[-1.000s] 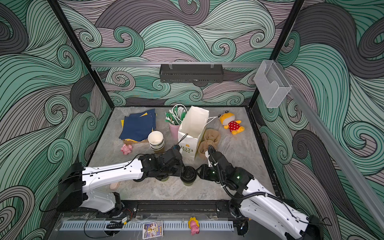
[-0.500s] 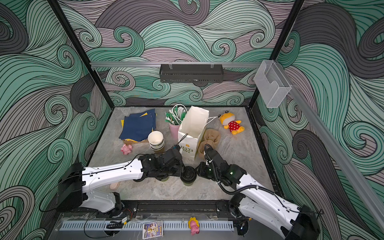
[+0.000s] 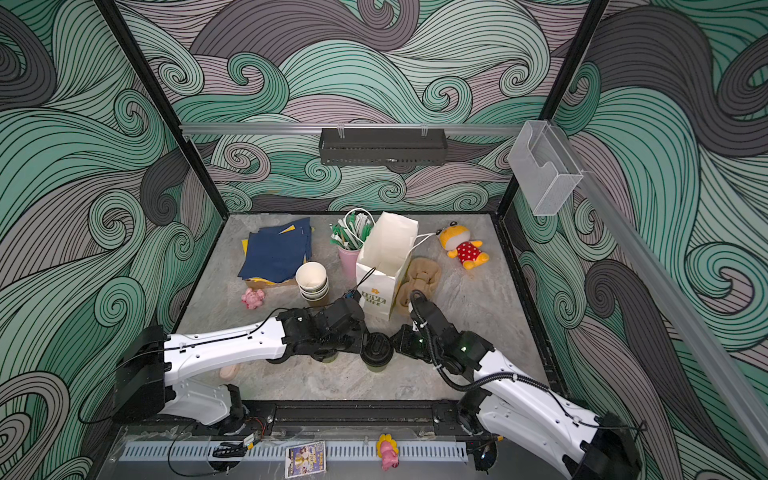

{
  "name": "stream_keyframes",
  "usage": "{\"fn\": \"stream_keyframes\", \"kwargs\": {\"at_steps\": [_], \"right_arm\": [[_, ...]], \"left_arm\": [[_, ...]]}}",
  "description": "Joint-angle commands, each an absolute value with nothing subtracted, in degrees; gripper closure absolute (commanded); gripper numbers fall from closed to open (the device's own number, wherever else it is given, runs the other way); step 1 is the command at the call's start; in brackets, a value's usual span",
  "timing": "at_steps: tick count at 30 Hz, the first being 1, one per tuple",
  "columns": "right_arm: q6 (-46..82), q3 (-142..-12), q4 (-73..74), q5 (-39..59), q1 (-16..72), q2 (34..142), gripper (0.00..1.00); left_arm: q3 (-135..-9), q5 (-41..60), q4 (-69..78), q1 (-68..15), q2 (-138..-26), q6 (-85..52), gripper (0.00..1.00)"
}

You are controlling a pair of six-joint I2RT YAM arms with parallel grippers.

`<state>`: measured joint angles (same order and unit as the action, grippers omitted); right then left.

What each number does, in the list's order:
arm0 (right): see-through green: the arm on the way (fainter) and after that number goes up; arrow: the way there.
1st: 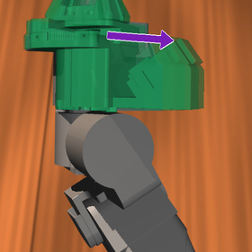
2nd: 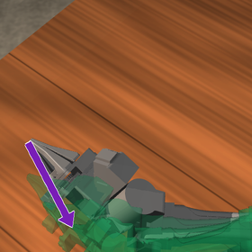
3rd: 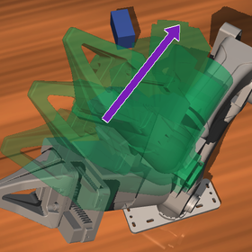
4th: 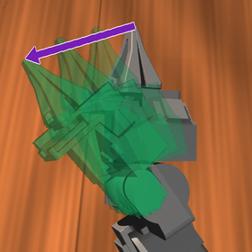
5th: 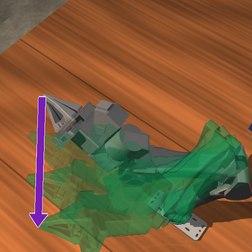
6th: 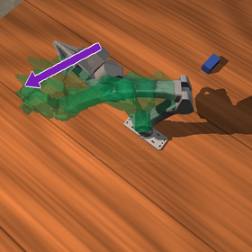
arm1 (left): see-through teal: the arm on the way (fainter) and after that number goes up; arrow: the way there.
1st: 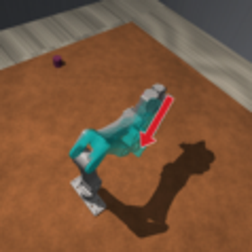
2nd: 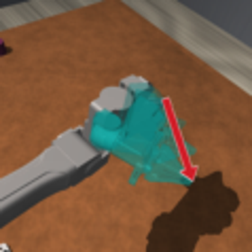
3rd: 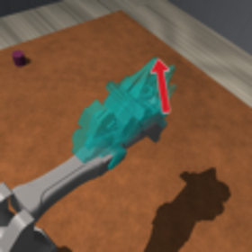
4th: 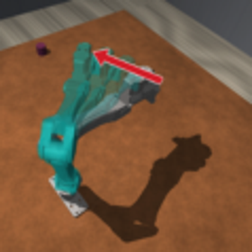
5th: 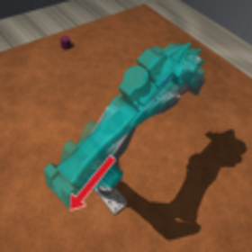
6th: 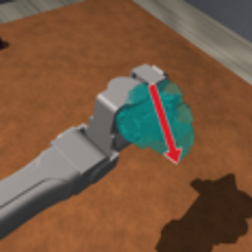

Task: Pack the takeout coffee

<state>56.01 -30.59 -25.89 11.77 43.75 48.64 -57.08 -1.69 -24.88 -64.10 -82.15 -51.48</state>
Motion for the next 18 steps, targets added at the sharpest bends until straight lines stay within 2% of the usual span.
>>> {"fn": "stream_keyframes", "kwargs": {"at_steps": [1, 5, 11, 14, 18], "right_arm": [[56.39, -26.38, -35.17, 12.13, 43.78, 49.93, 0.83], [55.39, -26.5, -37.67, 12.13, 43.78, 48.29, 0.82], [51.2, -33.95, -42.86, 13.74, 44.03, 41.31, 0.68], [50.85, -33.53, -44.52, 14.48, 44.08, 37.4, 0.67], [50.89, -31.67, -41.7, 17.33, 44.45, 38.58, 0.68]], "left_arm": [[-55.73, -0.96, -30.67, -65.13, -83.21, -50.45, 0.68], [-55.63, -1.42, -30.7, -65.17, -82.97, -50.36, 0.68], [-56.06, -0.44, -29.01, -65.13, -82.51, -50.05, 0.67], [-56.25, -0.44, -29.02, -65.13, -82.53, -49.83, 0.67], [-56.4, -0.26, -29.13, -65.13, -82.95, -49.72, 0.67]]}}
